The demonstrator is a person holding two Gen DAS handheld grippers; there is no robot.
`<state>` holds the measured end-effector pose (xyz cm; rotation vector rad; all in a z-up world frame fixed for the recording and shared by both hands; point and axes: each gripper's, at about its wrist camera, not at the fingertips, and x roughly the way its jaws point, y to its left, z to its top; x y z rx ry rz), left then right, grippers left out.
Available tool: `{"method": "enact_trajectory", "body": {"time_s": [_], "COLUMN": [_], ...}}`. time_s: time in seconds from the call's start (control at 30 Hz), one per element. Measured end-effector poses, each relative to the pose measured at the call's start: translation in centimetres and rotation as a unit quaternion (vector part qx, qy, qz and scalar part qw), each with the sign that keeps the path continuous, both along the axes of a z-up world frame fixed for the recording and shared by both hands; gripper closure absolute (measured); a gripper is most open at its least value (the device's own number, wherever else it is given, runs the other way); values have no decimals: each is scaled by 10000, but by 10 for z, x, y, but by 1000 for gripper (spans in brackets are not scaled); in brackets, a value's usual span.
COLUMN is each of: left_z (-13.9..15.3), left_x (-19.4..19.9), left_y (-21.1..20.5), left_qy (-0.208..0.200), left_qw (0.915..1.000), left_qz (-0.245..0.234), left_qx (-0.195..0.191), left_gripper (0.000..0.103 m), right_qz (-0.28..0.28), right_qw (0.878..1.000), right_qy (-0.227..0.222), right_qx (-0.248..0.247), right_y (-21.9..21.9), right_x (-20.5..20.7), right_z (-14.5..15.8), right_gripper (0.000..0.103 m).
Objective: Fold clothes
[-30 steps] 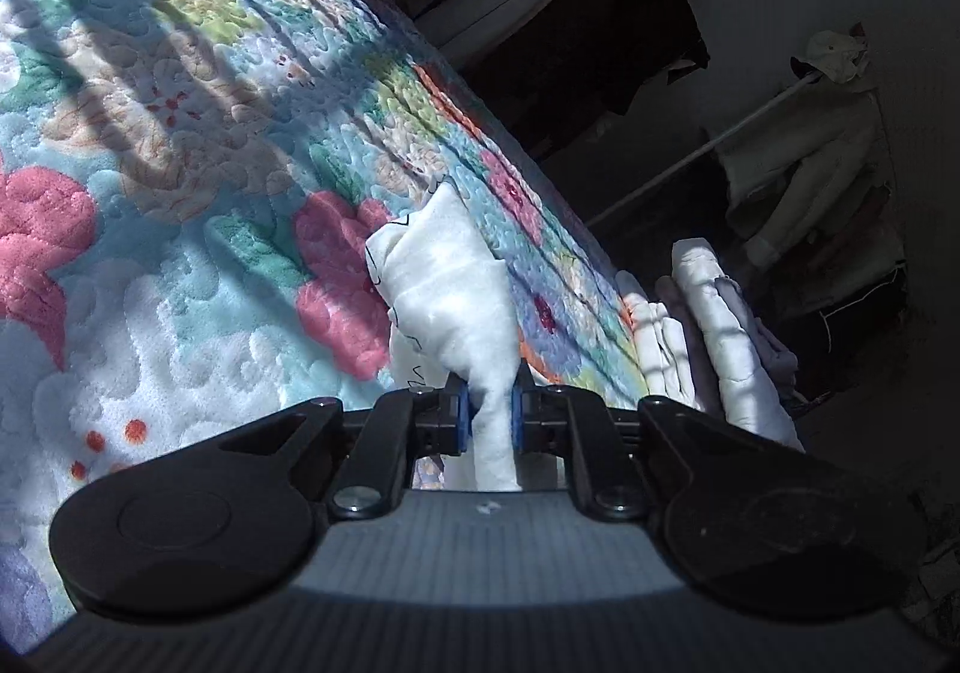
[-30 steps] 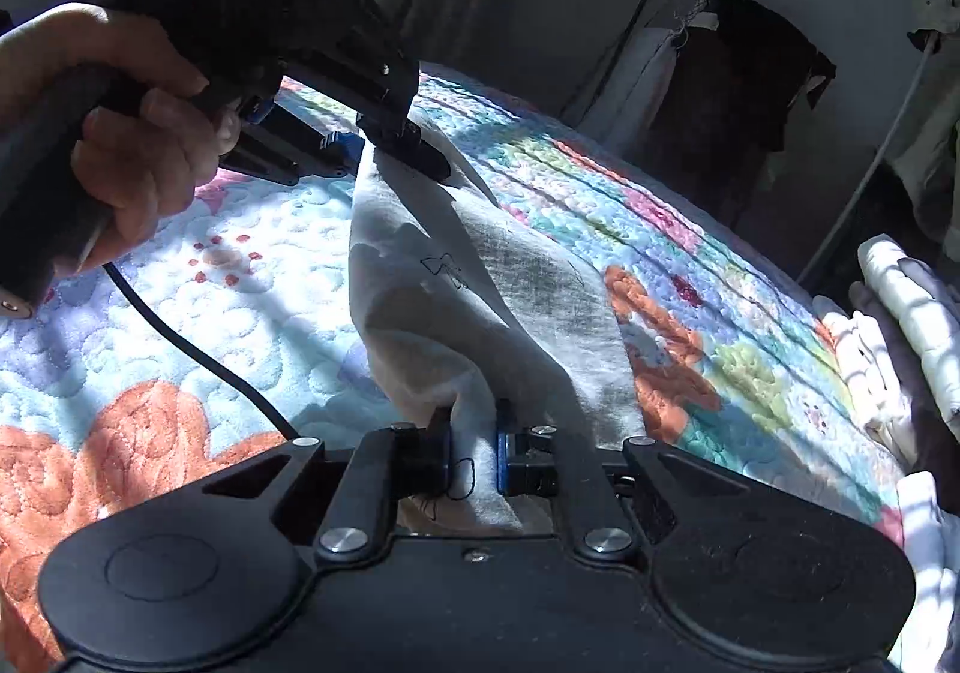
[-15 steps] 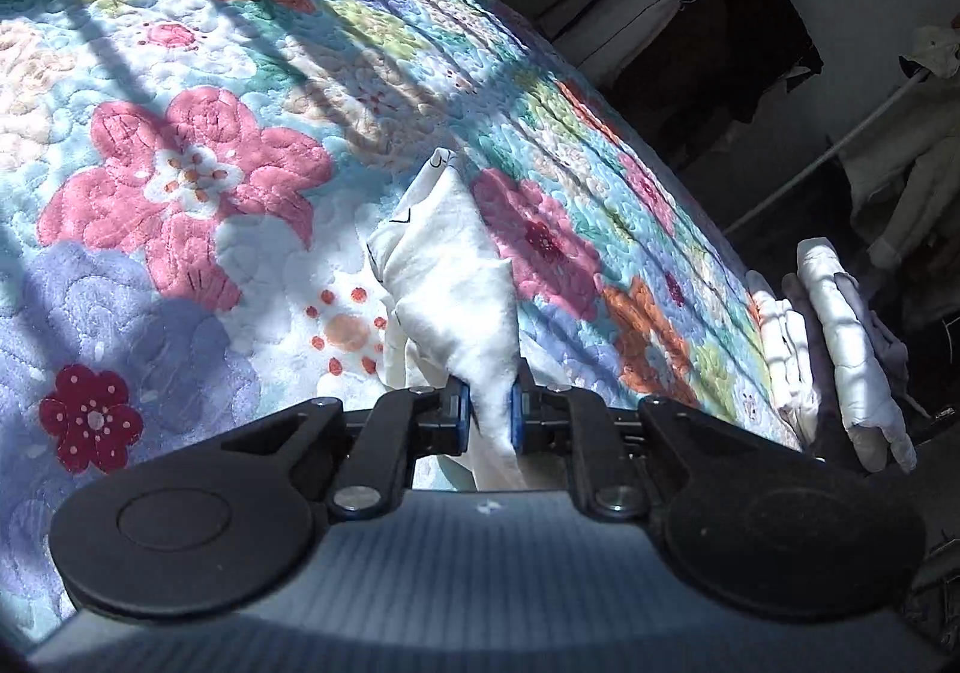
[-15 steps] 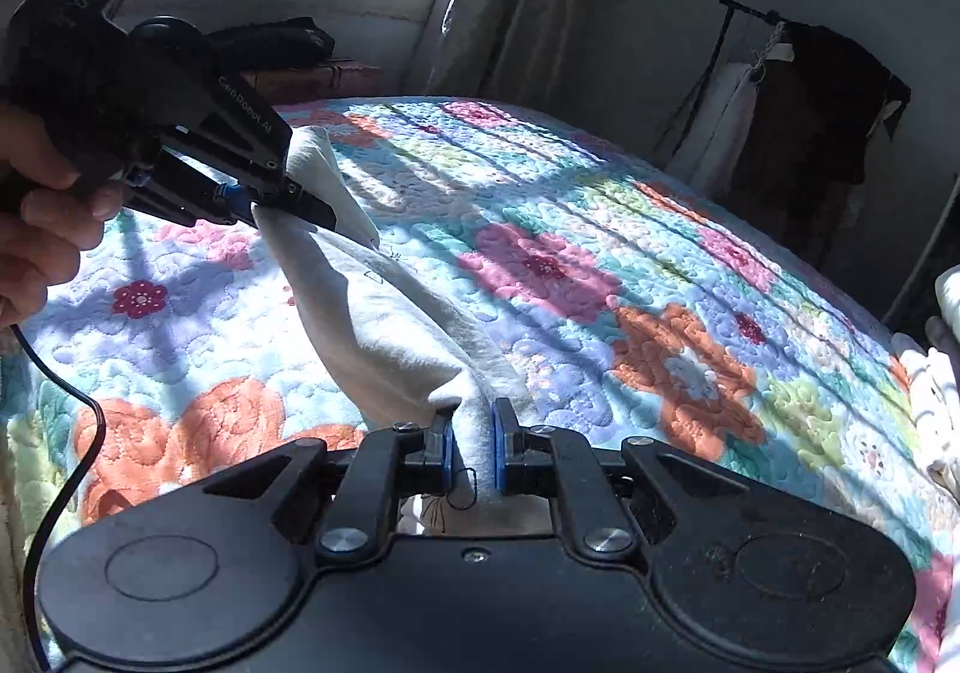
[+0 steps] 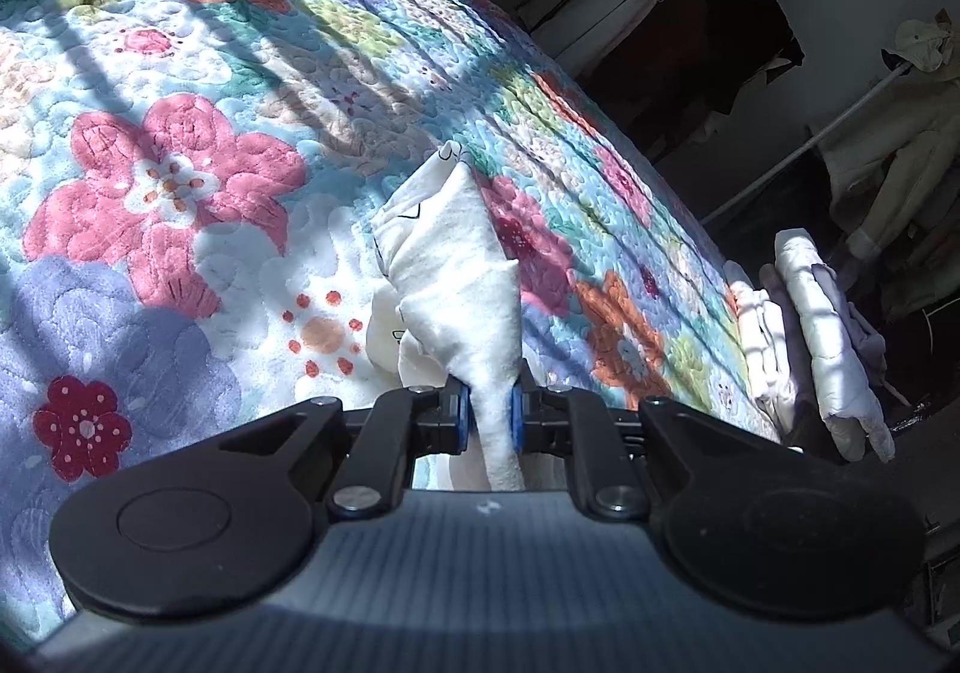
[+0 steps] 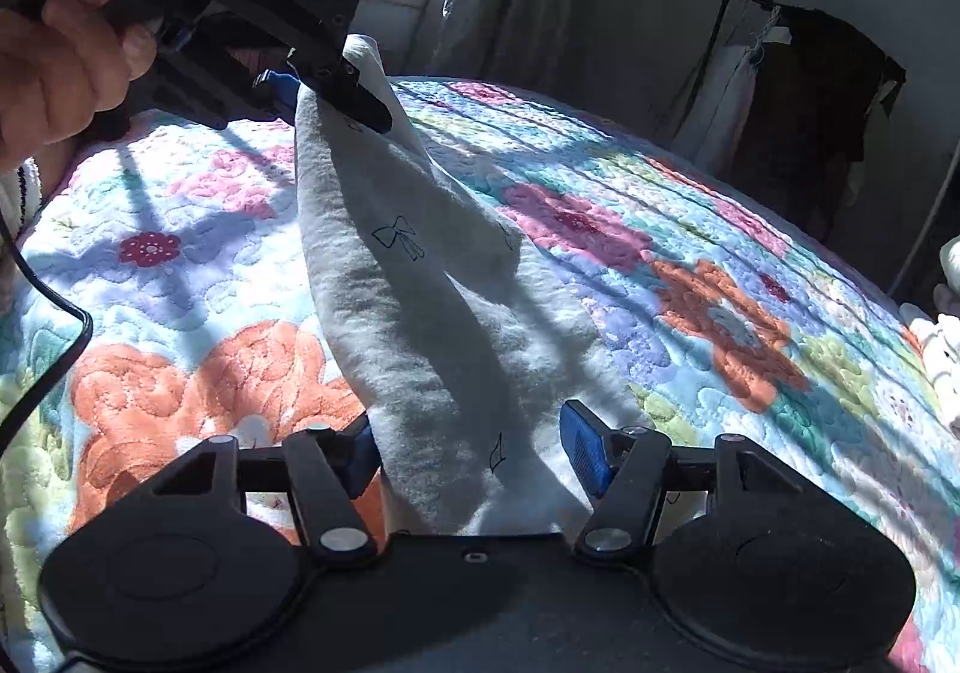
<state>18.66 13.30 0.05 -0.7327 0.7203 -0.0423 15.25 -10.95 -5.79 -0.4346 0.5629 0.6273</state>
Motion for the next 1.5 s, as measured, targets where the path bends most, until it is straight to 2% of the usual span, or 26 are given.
{"method": "enact_trajectory", "body": {"time_s": [0.03,0.07,0.13,0.2,0.3,0.37,0.43,0.5,0.57,0.67,0.7,0.77,0.83,0.87,0.9,0.93,1.03,1.07,1.1,1.13,1.27,1.37,1.5], "left_z": [2,8,24,43,68,70,50,17,-32,-77,-80,-74,-68,-66,-63,-61,-51,-45,-40,-32,-8,9,32], "left_x": [2,7,17,23,23,21,17,13,9,9,8,8,9,8,7,5,-5,-10,-13,-19,-33,-44,-61], "left_y": [-1,-2,-3,1,2,-1,0,2,7,13,14,11,4,1,-2,-2,-2,-1,-2,-4,-16,-26,-39], "left_qy": [-24,-178,-610,-1178,-2073,-2087,-1745,-1132,-108,1013,1106,1118,1129,1179,1251,1305,1416,1487,1536,1560,1468,1345,1104], "left_qw": [10000,9996,9975,9927,9781,9776,9843,9927,9979,9919,9909,9918,9929,9924,9914,9907,9885,9868,9854,9840,9801,9778,9768], "left_qz": [-36,-78,-119,-113,-96,34,223,400,545,549,546,473,370,343,327,310,263,279,291,265,40,-114,-308], "left_qx": [49,193,348,213,146,259,100,-73,-320,-532,-545,-410,-86,73,201,249,467,572,676,818,1334,1601,1811], "left_gripper": [91,91,91,91,91,91,92,92,91,90,89,89,88,84,83,82,69,61,54,52,43,39,33], "right_qz": [29,10,-93,-302,-387,-266,-77,150,358,518,486,341,169,93,40,-14,-170,-201,-245,-312,-600,-901,-1183], "right_qw": [9999,10000,9993,9934,9703,9597,9583,9661,9807,9936,9945,9961,9980,9985,9985,9984,9978,9975,9968,9956,9849,9771,9666], "right_qy": [103,76,-348,-1100,-2382,-2796,-2842,-2506,-1766,-407,-224,-92,-52,13,72,131,411,585,742,887,1334,1438,1546], "right_qx": [11,49,103,79,150,33,-296,-597,-760,-921,-902,-804,-602,-536,-543,-549,-482,-346,-162,50,921,1286,1665], "right_y": [3,3,2,-1,-6,-4,2,8,10,10,8,4,1,0,0,-1,-7,-12,-17,-22,-43,-53,-63], "right_x": [8,17,29,41,48,51,50,46,43,36,33,26,25,26,26,27,23,19,15,10,-9,-20,-32], "right_z": [2,8,28,56,97,111,108,95,69,18,6,-9,-8,-7,-5,-3,7,13,19,25,53,74,103], "right_gripper": [89,91,93,93,93,93,93,93,93,93,92,91,90,89,82,70,57,53,44,37,34,20,19]}}
